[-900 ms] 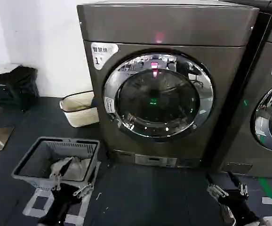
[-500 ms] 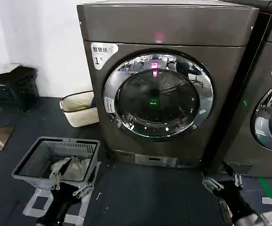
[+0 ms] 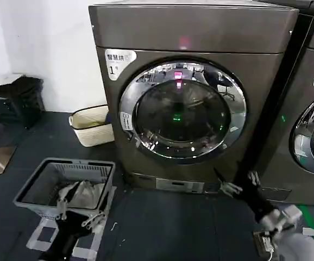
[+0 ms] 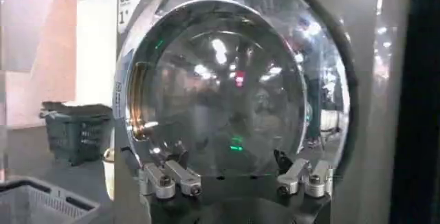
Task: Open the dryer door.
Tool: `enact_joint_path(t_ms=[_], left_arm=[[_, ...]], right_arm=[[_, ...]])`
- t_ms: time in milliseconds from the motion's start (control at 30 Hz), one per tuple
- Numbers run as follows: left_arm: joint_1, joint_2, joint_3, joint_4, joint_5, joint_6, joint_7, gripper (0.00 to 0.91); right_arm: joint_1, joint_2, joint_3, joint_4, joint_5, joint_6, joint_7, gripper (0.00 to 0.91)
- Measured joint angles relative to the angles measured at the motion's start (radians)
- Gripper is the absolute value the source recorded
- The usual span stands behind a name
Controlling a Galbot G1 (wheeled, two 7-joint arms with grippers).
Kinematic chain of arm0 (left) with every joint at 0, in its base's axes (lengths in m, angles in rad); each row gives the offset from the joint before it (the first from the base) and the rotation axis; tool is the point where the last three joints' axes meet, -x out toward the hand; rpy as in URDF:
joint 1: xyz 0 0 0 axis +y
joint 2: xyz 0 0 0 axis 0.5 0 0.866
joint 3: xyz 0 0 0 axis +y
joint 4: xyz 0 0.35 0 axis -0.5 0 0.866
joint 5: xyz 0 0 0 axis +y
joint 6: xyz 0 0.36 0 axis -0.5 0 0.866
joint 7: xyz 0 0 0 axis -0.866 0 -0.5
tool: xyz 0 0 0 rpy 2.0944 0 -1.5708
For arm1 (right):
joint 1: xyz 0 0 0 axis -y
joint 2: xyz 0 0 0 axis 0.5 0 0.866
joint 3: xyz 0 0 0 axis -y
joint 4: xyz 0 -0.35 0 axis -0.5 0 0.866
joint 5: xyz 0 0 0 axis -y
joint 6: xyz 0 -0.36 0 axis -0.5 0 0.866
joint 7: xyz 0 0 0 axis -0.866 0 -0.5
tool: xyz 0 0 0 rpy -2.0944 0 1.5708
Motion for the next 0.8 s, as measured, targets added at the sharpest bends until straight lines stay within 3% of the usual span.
enact_joint_path(t_ms=[233,800], left_arm=[[0.011,0.004,0.0,-0.014,0.0,0.001,0.002,0.907],[0.012,-0.001,-0.002,-0.016,0.003,0.001,0.003,0.907]], right_arm=[[0.144,-0.047,-0.109,-0.094,0.051,0.024,-0.028,0.907],[0.418,-0.05,-0.354,-0.28,0.065,0.036,-0.049,0.907]])
